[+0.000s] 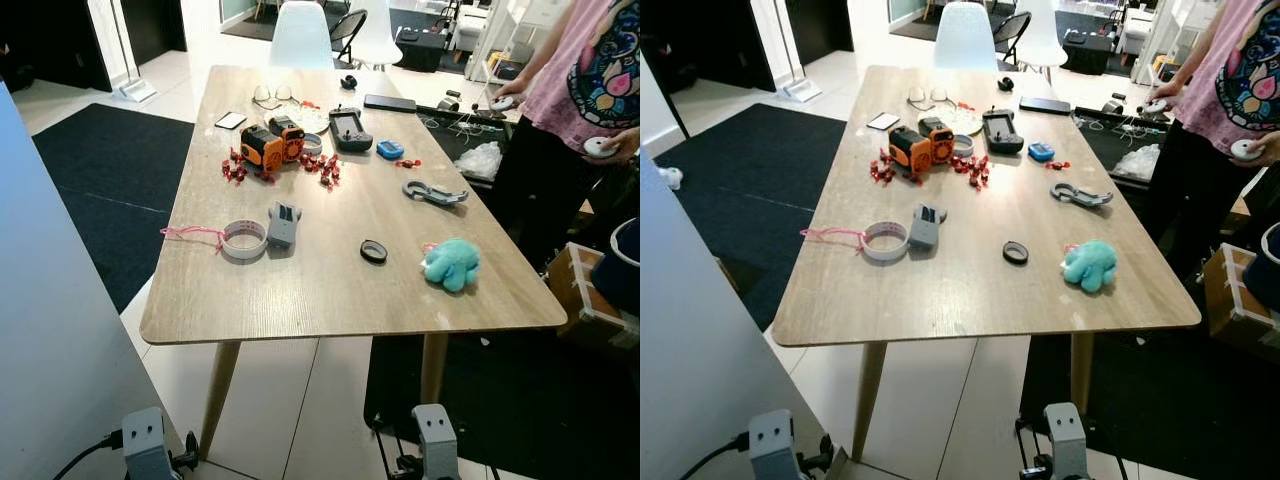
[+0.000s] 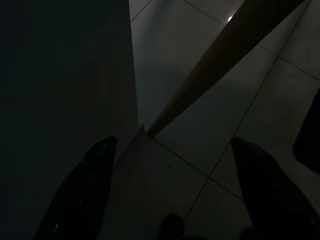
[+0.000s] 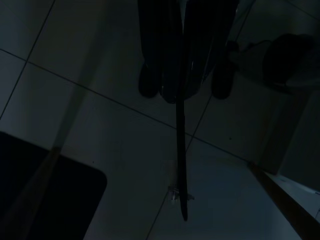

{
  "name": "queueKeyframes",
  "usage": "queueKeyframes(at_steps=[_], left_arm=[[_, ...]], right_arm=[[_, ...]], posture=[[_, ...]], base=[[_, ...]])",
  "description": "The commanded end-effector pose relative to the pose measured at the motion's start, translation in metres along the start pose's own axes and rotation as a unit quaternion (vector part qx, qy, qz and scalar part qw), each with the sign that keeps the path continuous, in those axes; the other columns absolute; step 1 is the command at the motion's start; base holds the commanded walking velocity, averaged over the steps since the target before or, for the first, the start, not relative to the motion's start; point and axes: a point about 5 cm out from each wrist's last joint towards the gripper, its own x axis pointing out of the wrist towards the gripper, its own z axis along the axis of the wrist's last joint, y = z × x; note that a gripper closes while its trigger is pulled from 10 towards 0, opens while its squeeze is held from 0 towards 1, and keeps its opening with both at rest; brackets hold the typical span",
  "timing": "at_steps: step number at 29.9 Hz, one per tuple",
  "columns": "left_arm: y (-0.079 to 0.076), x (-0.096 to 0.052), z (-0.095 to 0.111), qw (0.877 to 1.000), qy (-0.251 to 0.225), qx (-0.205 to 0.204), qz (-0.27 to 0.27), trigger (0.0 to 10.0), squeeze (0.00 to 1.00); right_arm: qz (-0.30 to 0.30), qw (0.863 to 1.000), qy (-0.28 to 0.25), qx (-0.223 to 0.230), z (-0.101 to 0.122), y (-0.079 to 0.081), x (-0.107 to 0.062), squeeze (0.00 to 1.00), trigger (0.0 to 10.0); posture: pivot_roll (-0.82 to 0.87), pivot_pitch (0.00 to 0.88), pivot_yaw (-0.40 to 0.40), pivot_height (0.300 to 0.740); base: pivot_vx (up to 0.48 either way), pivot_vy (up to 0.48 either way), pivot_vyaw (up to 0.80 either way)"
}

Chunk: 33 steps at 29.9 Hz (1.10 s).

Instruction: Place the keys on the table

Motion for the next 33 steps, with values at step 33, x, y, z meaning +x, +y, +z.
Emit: queueKeyframes(at_steps=[33], left_arm=[[-0.0031,0.0017,-0.0019,1.000,0.019,0.001,-0.004,10.0,0.00]], right_arm=[[-0.011,1.000,0.010,0.008,-0.0077,-0.0023,-0.0026,0.00,10.0]], posture=[[0.04,0.077,-0.044,0.740]], base=[[0.000,-0.291,0.00]])
